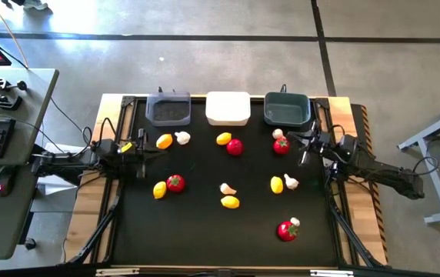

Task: Sort produce into baskets
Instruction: Put the lemon into the blue bin

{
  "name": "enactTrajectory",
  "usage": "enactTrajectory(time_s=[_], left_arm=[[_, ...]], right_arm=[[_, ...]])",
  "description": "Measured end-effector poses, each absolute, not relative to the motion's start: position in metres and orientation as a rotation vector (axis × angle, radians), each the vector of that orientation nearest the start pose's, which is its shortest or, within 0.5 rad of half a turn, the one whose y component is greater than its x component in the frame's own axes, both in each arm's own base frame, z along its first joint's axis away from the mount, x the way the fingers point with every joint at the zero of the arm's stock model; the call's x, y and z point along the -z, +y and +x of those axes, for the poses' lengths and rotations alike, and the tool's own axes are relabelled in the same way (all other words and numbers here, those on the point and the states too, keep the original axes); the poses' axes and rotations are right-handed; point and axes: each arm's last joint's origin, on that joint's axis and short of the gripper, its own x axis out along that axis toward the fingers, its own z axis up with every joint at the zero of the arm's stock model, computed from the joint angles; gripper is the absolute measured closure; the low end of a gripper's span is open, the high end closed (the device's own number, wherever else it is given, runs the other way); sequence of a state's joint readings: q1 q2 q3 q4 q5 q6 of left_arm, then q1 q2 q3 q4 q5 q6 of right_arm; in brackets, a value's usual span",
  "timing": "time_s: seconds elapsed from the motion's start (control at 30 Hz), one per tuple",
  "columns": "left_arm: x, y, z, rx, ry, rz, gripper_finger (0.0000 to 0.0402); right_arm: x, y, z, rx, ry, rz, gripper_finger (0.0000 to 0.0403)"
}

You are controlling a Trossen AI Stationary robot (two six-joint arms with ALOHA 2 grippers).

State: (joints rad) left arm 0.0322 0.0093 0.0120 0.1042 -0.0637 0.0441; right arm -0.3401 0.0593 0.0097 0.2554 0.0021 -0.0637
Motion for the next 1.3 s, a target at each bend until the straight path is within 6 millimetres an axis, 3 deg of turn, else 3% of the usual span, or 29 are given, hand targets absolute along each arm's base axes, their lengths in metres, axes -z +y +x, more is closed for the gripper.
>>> enactTrajectory(time_s=[0.27, 0.57, 0.8, 1.07, 1.3], left_arm=[[-0.177, 0.005, 0.097, -0.117, -0.103, 0.054, 0.0401], [-0.177, 0.008, 0.096, -0.216, -0.099, 0.054, 0.0401], [-0.179, 0.011, 0.095, -0.309, -0.109, 0.139, 0.0401], [-0.179, 0.011, 0.095, -0.321, -0.114, 0.092, 0.0401], [-0.179, 0.011, 0.096, -0.321, -0.104, 0.1, 0.0401]], right_arm=[[-0.182, -0.036, 0.094, 0.416, -0.167, 0.026, 0.0402], [-0.18, -0.039, 0.1, 0.475, -0.118, 0.001, 0.0395], [-0.189, -0.041, 0.105, 0.459, -0.1, 0.011, 0.0321], [-0.192, -0.044, 0.115, 0.438, -0.116, 0.106, 0.0218], [-0.186, -0.046, 0.124, 0.43, -0.074, 0.17, 0.0184]])
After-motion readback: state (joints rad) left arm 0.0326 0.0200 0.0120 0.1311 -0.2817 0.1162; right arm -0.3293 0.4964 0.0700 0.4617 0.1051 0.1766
